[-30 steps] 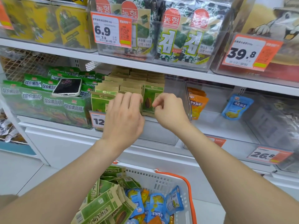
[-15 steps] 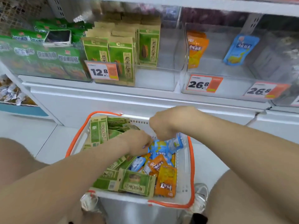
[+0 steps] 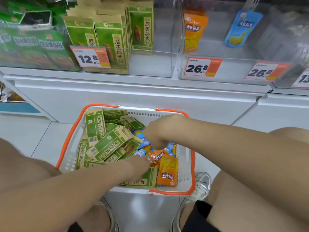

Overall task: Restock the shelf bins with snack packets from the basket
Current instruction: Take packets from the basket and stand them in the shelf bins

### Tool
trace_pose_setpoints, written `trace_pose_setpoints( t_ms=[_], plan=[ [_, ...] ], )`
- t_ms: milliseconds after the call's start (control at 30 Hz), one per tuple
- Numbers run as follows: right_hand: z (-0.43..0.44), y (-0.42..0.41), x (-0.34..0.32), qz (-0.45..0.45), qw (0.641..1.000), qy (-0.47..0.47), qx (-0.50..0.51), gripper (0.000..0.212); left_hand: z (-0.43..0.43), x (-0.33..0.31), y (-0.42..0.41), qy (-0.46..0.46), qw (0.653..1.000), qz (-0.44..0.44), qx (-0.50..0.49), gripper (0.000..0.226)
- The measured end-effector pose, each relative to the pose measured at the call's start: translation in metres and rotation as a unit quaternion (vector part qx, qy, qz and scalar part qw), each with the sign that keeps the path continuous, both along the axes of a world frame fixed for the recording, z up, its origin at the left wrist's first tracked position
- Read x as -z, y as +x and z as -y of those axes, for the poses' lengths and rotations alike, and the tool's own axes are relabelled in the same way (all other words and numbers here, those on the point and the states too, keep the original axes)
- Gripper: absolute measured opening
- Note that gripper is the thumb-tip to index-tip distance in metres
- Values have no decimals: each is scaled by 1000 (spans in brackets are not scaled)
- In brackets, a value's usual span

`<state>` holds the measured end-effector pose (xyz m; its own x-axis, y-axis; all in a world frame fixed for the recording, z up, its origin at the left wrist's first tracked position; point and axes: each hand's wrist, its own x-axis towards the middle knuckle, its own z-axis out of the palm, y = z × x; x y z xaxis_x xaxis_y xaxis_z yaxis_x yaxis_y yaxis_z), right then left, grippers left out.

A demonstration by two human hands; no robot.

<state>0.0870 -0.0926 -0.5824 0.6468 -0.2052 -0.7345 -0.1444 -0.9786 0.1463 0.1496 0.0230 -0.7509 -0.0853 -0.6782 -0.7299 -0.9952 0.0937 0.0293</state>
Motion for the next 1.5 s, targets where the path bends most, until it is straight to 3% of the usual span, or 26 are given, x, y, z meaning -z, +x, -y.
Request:
trace_pose_setpoints(
  t_ms=[167, 267, 367, 433, 533, 633, 767, 800, 867, 900, 967, 1000, 1100, 1233, 1300, 1367, 1500],
  plan=[
    [4, 3, -4, 2, 1000, -1, -6, 33, 7, -18, -2, -6, 999, -22, -46, 32],
    [6, 4, -9, -4, 1000, -5, -3, 29, 10, -23, -1, -24, 998, -21, -52, 31],
    [13, 5, -22, 21, 999, -10, 21, 12, 22, -30, 11, -65, 977, -107, -171, 25],
    [20, 6, -35, 102, 993, -9, 53, 5, 35, -42, 25, -132, 950, -160, -234, 18],
    [37, 8, -55, 256, 960, -23, 111, 6, 56, -70, 40, -244, 866, -260, -350, 6],
    [58, 11, -64, 360, 916, -48, 171, 22, 76, -104, 48, -331, 731, -348, -484, 13],
    [87, 11, -73, 443, 860, -60, 247, 21, 84, -147, 56, -490, 627, -330, -507, 24],
    [92, 9, -78, 456, 850, -58, 258, 31, 84, -157, 57, -524, 601, -331, -505, 25],
    [98, 5, -92, 479, 831, 21, 284, 52, 87, -175, 60, -561, 551, -358, -503, 24],
    [99, 3, -99, 486, 808, 115, 314, 51, 90, -184, 61, -564, 530, -384, -504, 23],
    [98, 2, -111, 482, 732, 303, 374, 33, 94, -201, 66, -559, 490, -442, -501, 21],
    [98, 3, -116, 482, 709, 349, 378, 25, 95, -210, 70, -564, 480, -454, -495, 21],
    [102, 12, -125, 532, 664, 368, 374, 15, 101, -236, 87, -597, 497, -428, -462, 27],
    [113, 27, -142, 615, 577, 331, 424, 6, 112, -268, 107, -515, 586, -412, -472, 38],
    [117, 37, -144, 619, 547, 337, 451, 7, 118, -276, 115, -487, 603, -423, -469, 31],
    [120, 45, -143, 609, 540, 348, 465, 11, 123, -283, 121, -503, 608, -399, -466, 30],
    [130, 62, -136, 561, 574, 360, 476, 18, 132, -288, 131, -558, 655, -258, -439, 33]
  ],
)
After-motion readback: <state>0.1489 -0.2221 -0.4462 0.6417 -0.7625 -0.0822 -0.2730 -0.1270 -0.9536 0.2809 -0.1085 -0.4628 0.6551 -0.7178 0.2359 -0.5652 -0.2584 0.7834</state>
